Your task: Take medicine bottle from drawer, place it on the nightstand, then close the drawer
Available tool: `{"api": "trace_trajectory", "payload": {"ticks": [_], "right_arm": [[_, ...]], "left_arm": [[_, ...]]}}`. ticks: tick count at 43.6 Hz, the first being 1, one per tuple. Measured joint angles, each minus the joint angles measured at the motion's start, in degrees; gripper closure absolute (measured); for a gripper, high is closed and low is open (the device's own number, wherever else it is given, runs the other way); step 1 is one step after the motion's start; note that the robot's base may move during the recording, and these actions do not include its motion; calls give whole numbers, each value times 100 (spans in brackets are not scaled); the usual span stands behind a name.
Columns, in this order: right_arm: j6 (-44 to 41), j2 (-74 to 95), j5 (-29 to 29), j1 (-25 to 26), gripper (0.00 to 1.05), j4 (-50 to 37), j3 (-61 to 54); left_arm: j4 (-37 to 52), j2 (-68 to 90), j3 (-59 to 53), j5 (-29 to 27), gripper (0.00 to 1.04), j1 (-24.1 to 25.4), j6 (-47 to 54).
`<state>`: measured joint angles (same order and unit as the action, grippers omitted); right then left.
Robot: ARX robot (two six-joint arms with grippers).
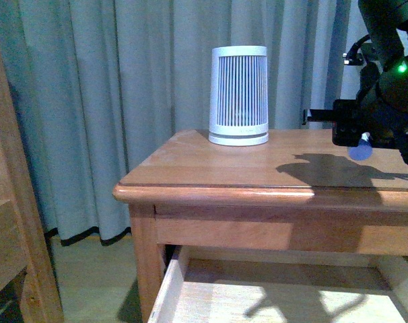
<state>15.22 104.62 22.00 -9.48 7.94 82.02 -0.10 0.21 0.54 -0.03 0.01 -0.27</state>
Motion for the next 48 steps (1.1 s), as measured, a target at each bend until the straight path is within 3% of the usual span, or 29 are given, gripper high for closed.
{"api": "trace_trajectory", "payload": {"ticks": [8, 14, 28, 36, 48], "right_arm": [[17, 387, -85, 2, 77, 345, 566], [44, 444, -133, 2, 49, 407, 568], [-52, 378, -46, -9, 5, 109, 555], [-168, -1069, 136, -70, 7, -470, -470], [713, -4553, -142, -168, 7, 463, -3624]], "left_arm": [[0, 0, 0, 0, 7, 0, 0], [0, 0, 0, 0, 7, 0, 0], [0, 0, 0, 0, 7, 0, 0], [0, 0, 0, 0, 7, 0, 0], [0, 0, 0, 0, 7, 0, 0]]}}
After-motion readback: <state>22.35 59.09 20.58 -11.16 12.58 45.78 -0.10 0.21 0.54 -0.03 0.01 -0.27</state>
